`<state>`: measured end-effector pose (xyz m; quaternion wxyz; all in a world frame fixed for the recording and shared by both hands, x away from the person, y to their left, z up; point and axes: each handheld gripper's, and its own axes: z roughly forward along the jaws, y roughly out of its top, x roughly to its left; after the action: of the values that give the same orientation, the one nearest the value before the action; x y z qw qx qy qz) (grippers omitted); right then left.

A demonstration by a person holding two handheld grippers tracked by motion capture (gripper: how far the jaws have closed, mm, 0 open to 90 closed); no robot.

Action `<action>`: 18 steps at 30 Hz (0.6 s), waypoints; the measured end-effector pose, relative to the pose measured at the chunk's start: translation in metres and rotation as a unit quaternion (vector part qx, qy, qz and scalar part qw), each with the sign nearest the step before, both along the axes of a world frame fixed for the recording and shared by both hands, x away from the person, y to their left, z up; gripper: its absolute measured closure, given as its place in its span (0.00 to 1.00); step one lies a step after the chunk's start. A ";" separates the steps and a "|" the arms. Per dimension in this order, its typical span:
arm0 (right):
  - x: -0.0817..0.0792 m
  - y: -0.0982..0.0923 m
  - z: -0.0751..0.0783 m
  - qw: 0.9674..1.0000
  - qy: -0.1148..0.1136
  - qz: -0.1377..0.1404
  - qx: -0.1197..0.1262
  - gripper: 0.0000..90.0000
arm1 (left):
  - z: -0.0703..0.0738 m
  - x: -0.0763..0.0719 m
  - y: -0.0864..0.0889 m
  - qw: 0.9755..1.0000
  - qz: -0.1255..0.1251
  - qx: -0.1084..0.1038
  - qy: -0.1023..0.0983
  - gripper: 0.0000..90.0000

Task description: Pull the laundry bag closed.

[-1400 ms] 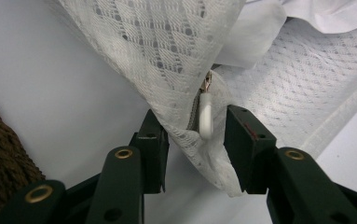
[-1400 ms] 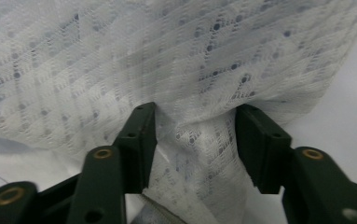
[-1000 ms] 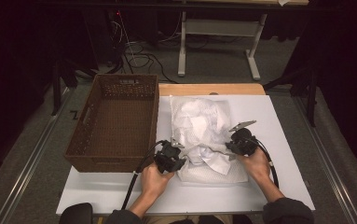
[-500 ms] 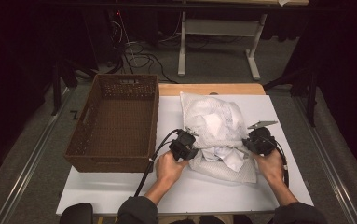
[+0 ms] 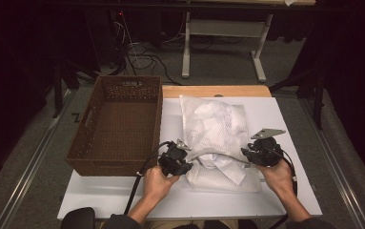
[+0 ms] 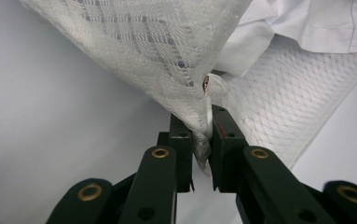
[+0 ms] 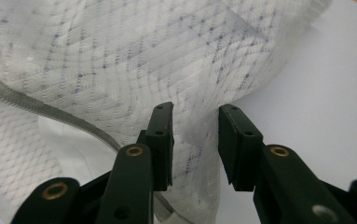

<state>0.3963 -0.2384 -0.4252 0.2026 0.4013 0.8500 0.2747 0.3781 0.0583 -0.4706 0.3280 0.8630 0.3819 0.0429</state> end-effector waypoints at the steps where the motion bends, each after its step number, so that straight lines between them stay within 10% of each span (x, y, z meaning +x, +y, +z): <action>1: -0.003 0.003 0.001 1.000 -0.002 0.008 -0.003 0.79 | -0.002 0.000 0.002 1.000 0.000 -0.002 0.004 0.89; 12: -0.026 0.013 0.002 0.999 0.000 0.041 -0.016 0.70 | -0.011 -0.004 0.013 1.000 0.004 -0.015 0.018 0.85; 18: -0.042 0.016 0.006 0.997 0.005 0.074 -0.006 0.84 | -0.011 -0.004 0.011 1.000 0.005 -0.018 0.015 0.89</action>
<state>0.3543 -0.2220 -0.4188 0.1801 0.3376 0.8800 0.2814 0.3742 0.0694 -0.4817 0.3372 0.8558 0.3916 0.0244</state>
